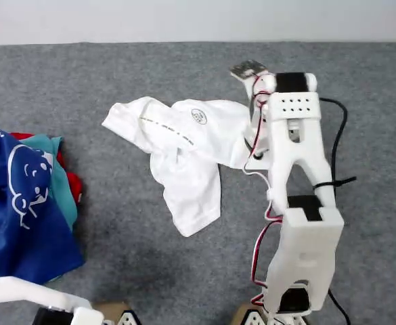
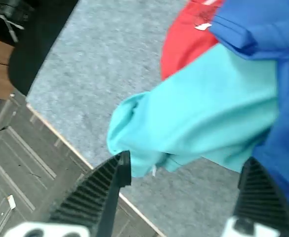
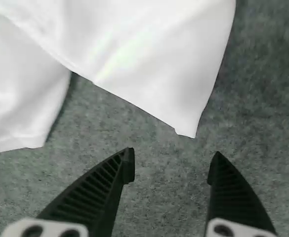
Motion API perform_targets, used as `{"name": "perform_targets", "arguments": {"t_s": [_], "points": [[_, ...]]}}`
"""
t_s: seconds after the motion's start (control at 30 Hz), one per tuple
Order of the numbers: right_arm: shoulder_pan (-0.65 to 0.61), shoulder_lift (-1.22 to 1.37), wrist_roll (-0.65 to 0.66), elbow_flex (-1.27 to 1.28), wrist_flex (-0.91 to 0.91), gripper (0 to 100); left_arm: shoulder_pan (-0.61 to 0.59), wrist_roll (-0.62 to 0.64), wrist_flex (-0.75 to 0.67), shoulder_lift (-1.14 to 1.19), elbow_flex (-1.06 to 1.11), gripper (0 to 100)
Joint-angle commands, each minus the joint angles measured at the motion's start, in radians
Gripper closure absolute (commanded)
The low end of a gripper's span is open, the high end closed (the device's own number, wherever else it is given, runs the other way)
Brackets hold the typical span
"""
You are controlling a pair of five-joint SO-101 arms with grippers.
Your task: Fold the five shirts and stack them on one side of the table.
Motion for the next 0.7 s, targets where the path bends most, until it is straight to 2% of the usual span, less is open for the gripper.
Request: {"name": "perform_targets", "arguments": {"t_s": [0.0, 0.23, 0.4, 0.43, 0.67], "points": [[0.039, 0.044, 0.012, -0.054, 0.002, 74.2, 0.029, 0.009, 0.041, -0.034, -0.004, 66], [0.027, 0.197, 0.011, -0.057, -0.105, 76.7, 0.048, 0.009, 0.058, -0.034, -0.004, 68], [-0.022, 0.209, 0.012, -0.058, -0.108, 98.0, 0.048, 0.008, 0.058, -0.034, -0.008, 73], [-0.031, 0.208, 0.015, -0.064, -0.102, 99.5, 0.048, 0.008, 0.058, -0.034, -0.008, 74], [-0.139, 0.18, 0.029, -0.261, 0.045, 98.9, 0.041, 0.008, 0.055, -0.046, -0.013, 74]]}}
